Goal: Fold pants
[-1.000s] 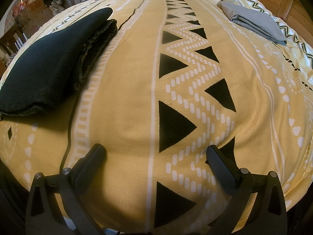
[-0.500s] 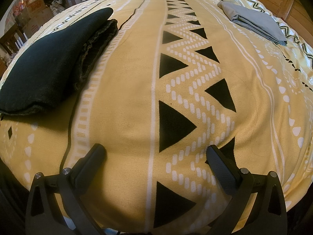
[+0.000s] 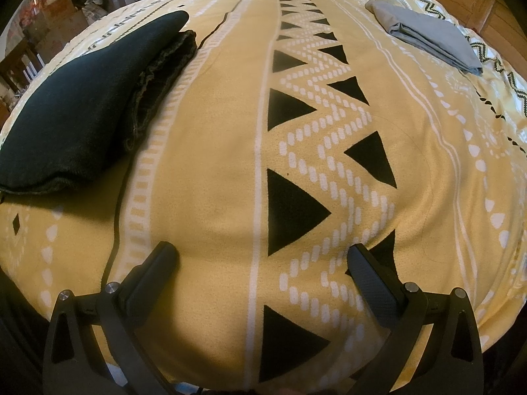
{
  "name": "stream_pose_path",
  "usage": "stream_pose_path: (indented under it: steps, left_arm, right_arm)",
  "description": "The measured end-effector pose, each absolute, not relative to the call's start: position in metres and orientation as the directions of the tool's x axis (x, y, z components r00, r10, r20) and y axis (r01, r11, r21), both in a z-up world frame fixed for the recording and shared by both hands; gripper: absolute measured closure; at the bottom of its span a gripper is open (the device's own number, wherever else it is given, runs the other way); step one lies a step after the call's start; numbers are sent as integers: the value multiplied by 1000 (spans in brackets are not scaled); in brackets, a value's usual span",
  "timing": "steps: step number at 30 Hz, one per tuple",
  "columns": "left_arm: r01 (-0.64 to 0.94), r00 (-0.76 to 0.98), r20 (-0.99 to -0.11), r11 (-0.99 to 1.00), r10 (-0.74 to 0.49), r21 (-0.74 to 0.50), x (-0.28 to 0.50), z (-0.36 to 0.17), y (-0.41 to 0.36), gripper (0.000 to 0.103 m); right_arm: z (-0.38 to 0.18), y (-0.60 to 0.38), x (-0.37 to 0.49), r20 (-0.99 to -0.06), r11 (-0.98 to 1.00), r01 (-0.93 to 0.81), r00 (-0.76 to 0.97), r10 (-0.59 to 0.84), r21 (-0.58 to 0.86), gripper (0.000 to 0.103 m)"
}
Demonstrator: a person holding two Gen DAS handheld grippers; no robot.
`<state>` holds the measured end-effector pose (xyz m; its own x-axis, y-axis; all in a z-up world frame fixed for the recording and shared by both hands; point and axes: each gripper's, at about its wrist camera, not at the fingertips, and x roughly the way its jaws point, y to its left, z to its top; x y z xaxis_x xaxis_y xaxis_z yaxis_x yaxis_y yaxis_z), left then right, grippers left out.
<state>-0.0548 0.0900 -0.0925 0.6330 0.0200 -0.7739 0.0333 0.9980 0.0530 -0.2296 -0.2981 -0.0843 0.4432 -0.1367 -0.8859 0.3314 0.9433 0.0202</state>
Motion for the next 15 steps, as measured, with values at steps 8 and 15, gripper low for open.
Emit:
stream_pose_path:
  steps: [8, 15]
  left_arm:
    - [-30, 622, -780, 997, 69, 64, -55, -92, 86, 0]
    - [-3, 597, -802, 1000, -7, -11, -54, -89, 100, 0]
  right_arm:
    - [-84, -298, -230, -885, 941, 339, 444, -139, 22, 0]
    - [-84, -298, -230, -884, 942, 334, 446, -139, 21, 0]
